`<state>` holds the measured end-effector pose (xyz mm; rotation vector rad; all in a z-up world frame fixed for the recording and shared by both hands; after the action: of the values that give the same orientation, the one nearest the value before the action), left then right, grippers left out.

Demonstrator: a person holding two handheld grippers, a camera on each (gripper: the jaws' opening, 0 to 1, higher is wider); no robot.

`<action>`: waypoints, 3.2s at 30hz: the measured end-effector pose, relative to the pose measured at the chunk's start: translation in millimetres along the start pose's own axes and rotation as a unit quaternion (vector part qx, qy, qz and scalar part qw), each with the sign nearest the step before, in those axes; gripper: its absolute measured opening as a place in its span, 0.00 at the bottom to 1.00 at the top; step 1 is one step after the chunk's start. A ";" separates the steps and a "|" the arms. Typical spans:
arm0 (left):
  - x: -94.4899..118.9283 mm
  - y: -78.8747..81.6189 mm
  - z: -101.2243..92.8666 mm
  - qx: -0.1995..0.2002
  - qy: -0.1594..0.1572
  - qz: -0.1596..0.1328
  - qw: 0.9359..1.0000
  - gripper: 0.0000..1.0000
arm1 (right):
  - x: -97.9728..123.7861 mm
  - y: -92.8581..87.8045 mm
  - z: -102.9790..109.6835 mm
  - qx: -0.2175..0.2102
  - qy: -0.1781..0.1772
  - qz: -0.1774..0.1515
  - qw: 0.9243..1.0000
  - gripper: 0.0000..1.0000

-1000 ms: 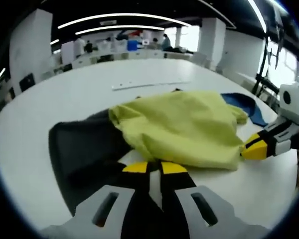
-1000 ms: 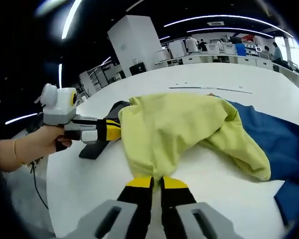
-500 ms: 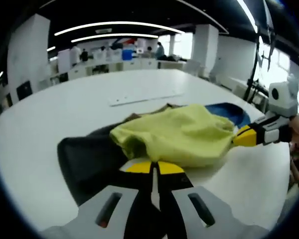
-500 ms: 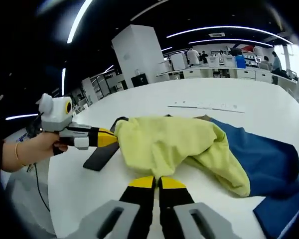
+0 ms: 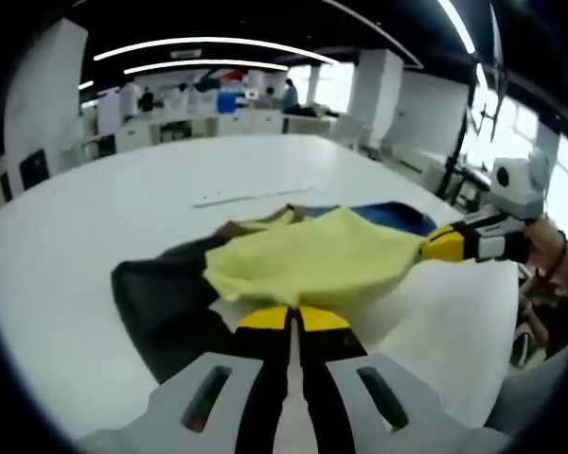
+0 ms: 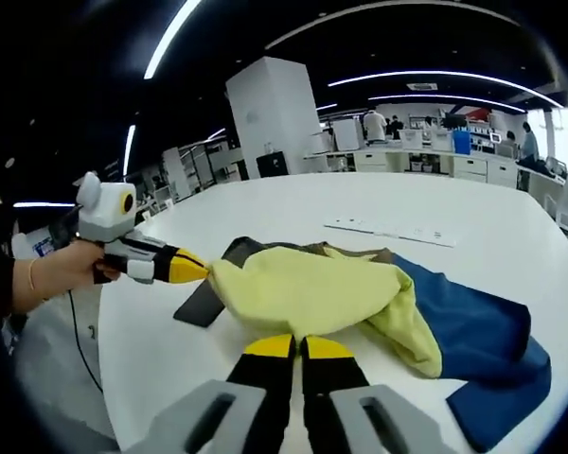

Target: Fold the garment on the visible template until the final outline fits inside the template.

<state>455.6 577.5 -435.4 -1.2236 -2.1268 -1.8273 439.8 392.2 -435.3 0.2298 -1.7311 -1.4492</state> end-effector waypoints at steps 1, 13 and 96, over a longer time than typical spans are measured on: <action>2.1 -1.7 -1.1 0.002 -0.001 0.004 1.000 0.00 | 1.7 -0.5 1.5 0.001 0.002 0.001 1.000 0.00; 35.3 -23.7 -17.1 0.017 -0.005 0.025 1.000 0.00 | 31.2 -7.9 26.3 0.000 0.027 -0.001 1.000 0.00; 44.1 -70.5 -82.5 0.010 -0.019 0.104 0.994 0.37 | 74.3 -81.4 84.1 0.028 0.014 0.071 0.997 0.99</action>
<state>348.6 530.9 -444.5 -1.4262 -1.9458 -1.7059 305.8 381.7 -469.0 0.1536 -1.7308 -1.2913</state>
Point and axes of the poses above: the point that each gripper's makers call its tool centre point, and the gripper's own axes: x roughly backward along the fingers, z roughly to its left, y roughly out of its top, the point moved 3 cm from there along x, roughly backward along the fingers, and after that the axes turned 11 degrees about x, right-handed, at the moved point
